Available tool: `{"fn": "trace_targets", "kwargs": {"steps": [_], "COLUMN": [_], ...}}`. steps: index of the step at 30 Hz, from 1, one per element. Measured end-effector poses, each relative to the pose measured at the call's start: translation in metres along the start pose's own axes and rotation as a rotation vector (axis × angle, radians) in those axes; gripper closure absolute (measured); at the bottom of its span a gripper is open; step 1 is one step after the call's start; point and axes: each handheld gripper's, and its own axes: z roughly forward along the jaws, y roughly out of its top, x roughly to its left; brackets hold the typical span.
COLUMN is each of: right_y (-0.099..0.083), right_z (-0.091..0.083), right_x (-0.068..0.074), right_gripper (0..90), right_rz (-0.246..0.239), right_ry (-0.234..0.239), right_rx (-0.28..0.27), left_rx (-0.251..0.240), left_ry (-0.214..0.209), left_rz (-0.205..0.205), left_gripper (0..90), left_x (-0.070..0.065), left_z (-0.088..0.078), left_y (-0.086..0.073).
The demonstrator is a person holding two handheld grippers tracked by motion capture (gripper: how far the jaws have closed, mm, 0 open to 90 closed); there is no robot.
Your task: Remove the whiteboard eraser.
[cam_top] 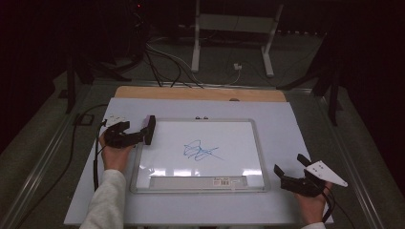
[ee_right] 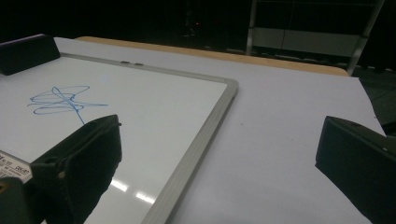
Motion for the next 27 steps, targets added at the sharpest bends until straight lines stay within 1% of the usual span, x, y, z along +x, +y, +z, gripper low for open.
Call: {"fn": "trace_targets", "kwargs": {"steps": [2,4,5,7,9,13,15,16,17,23,26,27], "right_y": [0.0,0.0,0.0,0.0,0.0,0.0,0.0,0.0,0.0,0.0,0.0,0.0], "right_z": [0.0,0.0,0.0,0.0,0.0,0.0,0.0,0.0,0.0,0.0,0.0,0.001], "right_x": [0.0,0.0,0.0,0.0,0.0,0.0,0.0,0.0,0.0,0.0,0.0,0.0], "right_gripper": [0.6,0.6,0.6,0.6,0.6,0.6,0.6,0.6,0.6,0.6,0.6,0.6], "right_rz": [-0.001,0.0,0.001,0.0,-0.001,0.001,0.0,0.0,0.0,0.0,-0.003,-0.003], "right_ry": [0.0,0.0,0.0,0.001,0.0,0.0,0.0,0.0,0.0,0.0,0.001,0.001], "right_rx": [0.001,0.001,0.001,0.001,0.001,0.0,0.0,-0.001,-0.001,0.001,0.003,0.004], "left_rx": [0.011,0.019,0.025,0.034,0.041,0.054,0.061,0.063,0.065,0.066,0.071,0.073], "left_ry": [-0.006,-0.011,-0.009,-0.008,0.002,0.007,0.011,0.012,0.011,0.003,0.005,0.004], "left_rz": [0.0,0.0,0.0,0.003,0.004,0.008,0.01,0.01,0.012,0.013,0.021,0.023], "left_gripper": [21.5,22.5,25.0,25.7,28.6,34.4,38.6,42.0,42.0,50.2,54.0,56.5], "left_x": [0.0,-0.002,-0.002,-0.003,-0.005,-0.007,-0.008,-0.008,-0.009,-0.008,-0.009,-0.01], "left_z": [0.002,0.004,0.006,0.009,0.011,0.015,0.016,0.017,0.017,0.017,0.017,0.018], "left_y": [-0.001,-0.002,-0.002,-0.003,-0.004,-0.005,-0.005,-0.006,-0.006,-0.006,-0.006,-0.006]}}
